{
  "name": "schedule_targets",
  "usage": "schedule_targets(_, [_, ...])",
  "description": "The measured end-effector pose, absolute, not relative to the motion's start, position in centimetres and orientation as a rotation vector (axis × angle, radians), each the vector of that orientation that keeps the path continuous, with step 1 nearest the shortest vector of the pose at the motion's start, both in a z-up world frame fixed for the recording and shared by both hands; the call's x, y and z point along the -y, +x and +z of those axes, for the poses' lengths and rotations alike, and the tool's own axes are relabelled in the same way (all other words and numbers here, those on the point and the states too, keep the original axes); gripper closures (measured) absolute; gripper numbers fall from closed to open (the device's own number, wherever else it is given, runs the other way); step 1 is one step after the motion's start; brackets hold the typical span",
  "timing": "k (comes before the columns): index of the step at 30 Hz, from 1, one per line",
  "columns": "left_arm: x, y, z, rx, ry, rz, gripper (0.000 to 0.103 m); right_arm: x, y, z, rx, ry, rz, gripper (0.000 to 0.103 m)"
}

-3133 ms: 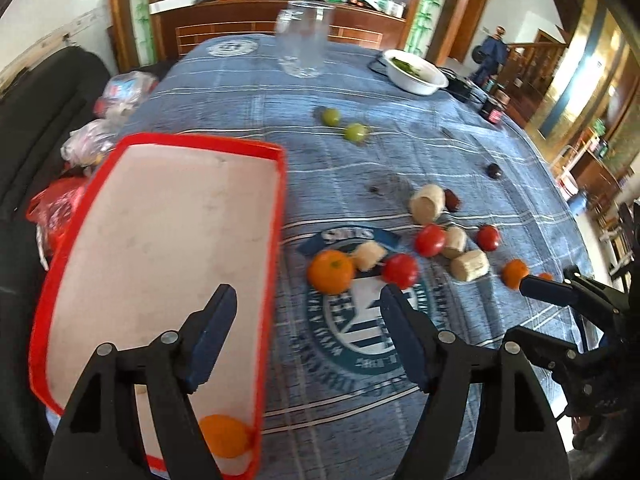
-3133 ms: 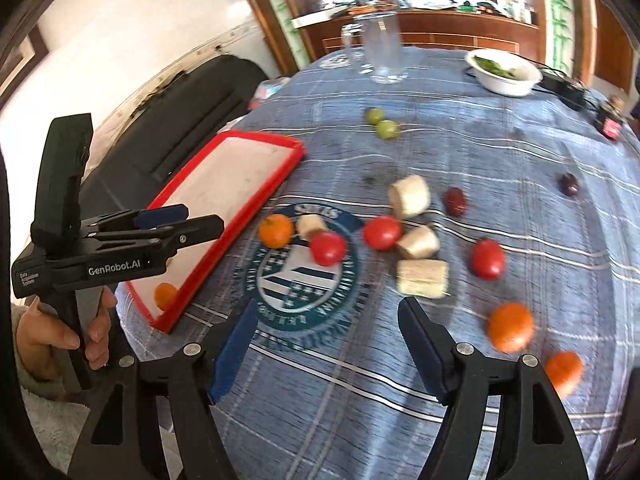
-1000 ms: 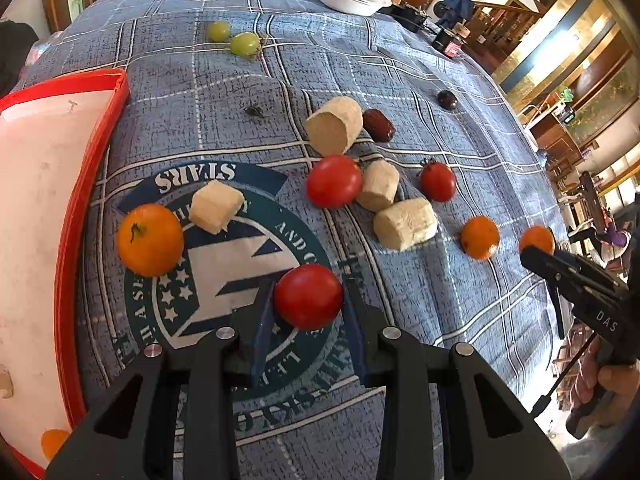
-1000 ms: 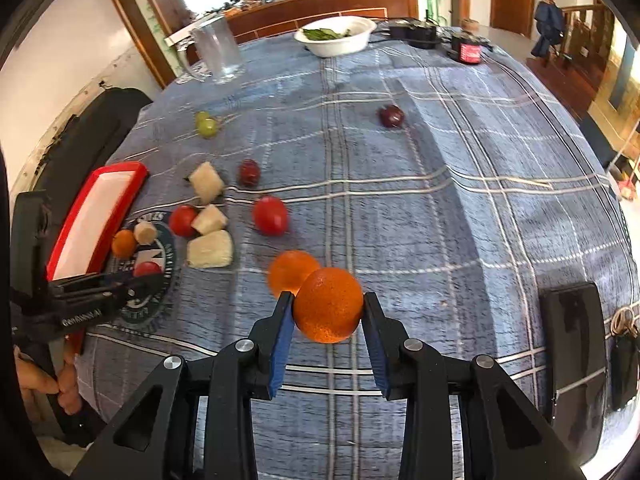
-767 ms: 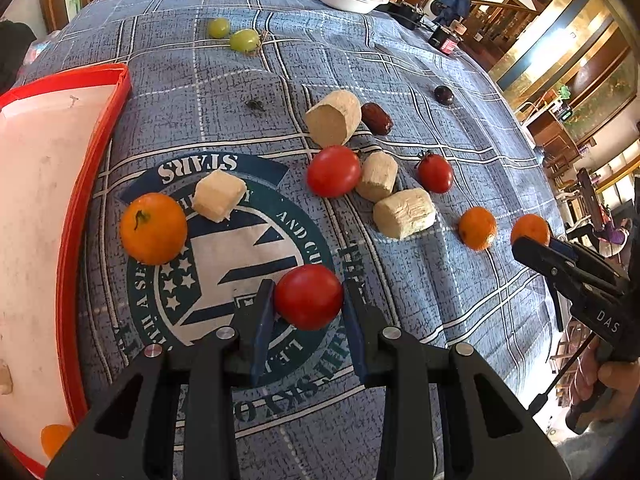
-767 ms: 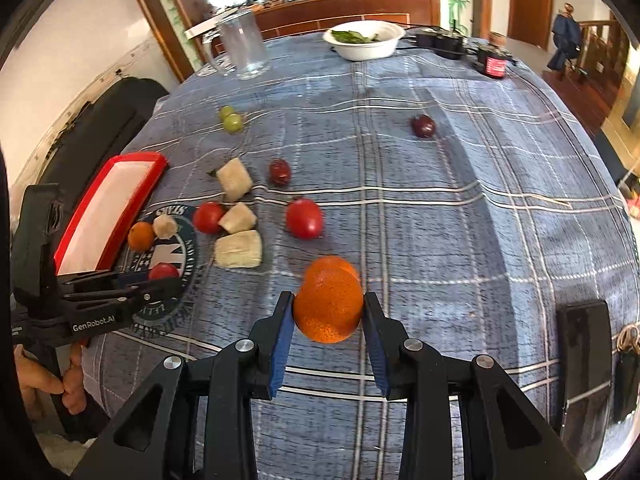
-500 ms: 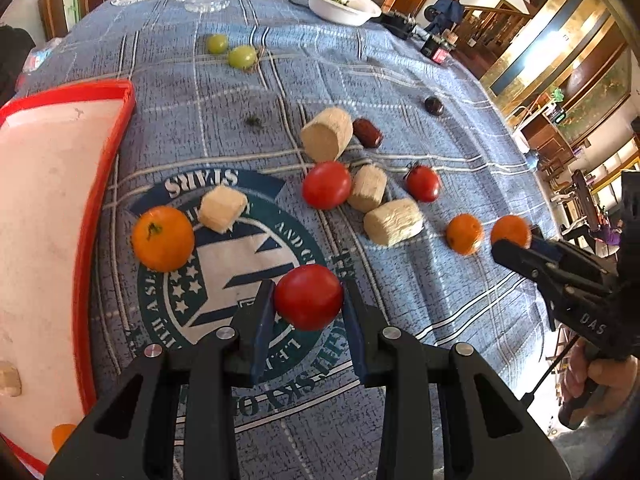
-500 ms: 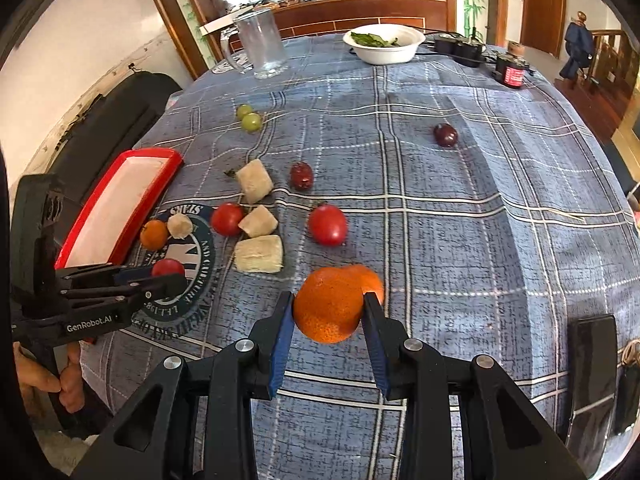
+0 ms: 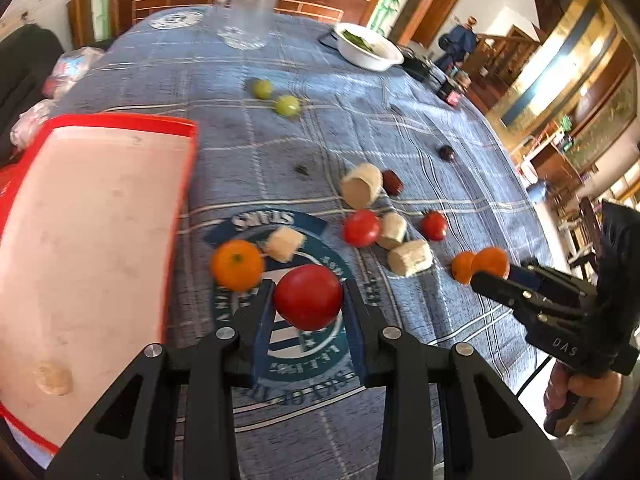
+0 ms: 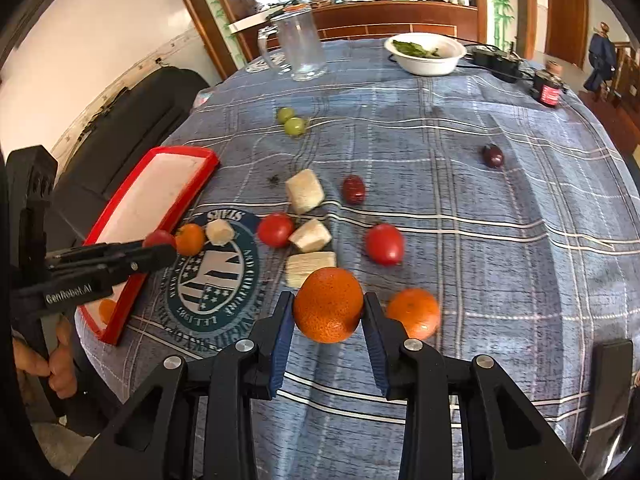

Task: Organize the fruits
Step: 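Grasp a red tomato with left tool while right tool grasps another orange, then carry the tomato with left tool while right tool carries the orange over the tray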

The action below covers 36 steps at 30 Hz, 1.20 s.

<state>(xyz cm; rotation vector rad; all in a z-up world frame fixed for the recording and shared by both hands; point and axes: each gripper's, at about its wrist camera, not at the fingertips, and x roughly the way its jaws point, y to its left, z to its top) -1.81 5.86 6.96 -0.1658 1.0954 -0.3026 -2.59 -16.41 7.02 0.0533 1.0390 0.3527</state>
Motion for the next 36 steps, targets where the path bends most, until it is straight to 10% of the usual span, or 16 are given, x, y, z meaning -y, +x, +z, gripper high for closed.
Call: schedule_targets(36, [-23.3, -4.3, 7.2, -1.054, -0.317, -0.015, 0.072, -1.6, -2.2, 7.8, -1.048, -0.085, 0.741, 0.069])
